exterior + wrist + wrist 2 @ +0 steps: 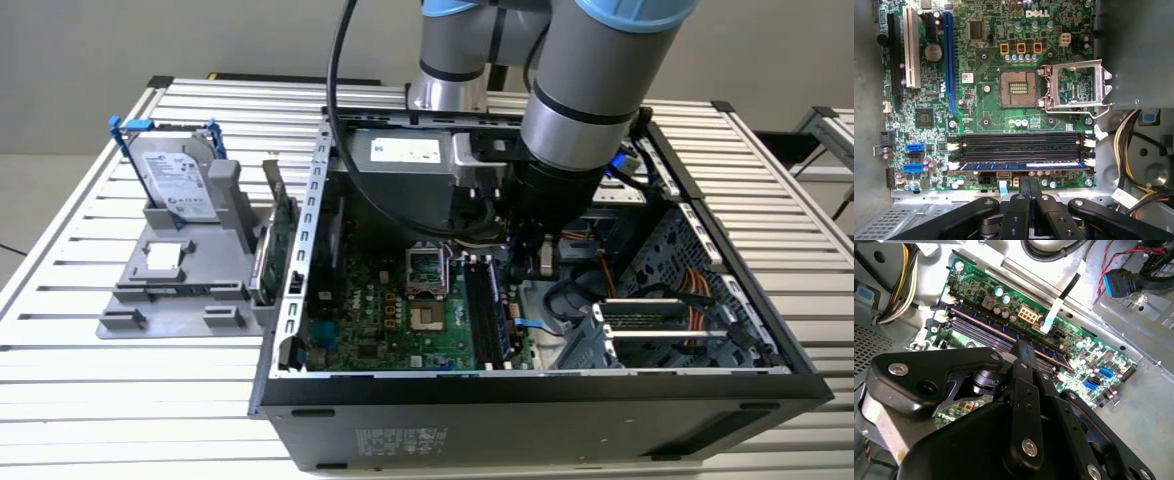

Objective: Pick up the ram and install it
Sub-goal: 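Press down the ram until it locks into place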

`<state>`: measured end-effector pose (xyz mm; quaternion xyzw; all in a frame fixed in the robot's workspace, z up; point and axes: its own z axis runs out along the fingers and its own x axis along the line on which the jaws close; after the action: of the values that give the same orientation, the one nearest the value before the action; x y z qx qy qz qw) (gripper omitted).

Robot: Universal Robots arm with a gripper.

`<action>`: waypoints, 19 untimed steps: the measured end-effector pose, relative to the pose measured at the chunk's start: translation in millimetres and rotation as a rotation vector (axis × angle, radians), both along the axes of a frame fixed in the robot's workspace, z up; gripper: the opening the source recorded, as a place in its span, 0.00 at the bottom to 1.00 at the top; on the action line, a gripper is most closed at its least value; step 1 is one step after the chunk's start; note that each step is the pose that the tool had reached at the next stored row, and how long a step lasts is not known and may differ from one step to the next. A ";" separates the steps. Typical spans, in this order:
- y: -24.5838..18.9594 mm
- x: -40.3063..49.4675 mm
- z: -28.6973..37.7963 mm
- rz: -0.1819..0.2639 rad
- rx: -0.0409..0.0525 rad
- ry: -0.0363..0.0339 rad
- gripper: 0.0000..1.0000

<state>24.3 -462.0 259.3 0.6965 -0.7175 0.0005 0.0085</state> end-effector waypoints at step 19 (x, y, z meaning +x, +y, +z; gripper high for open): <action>0.0 -0.9 0.0 0.104 -0.0013 0.0000 0.00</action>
<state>23.5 -462.0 259.3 0.7329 -0.6803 0.0014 0.0089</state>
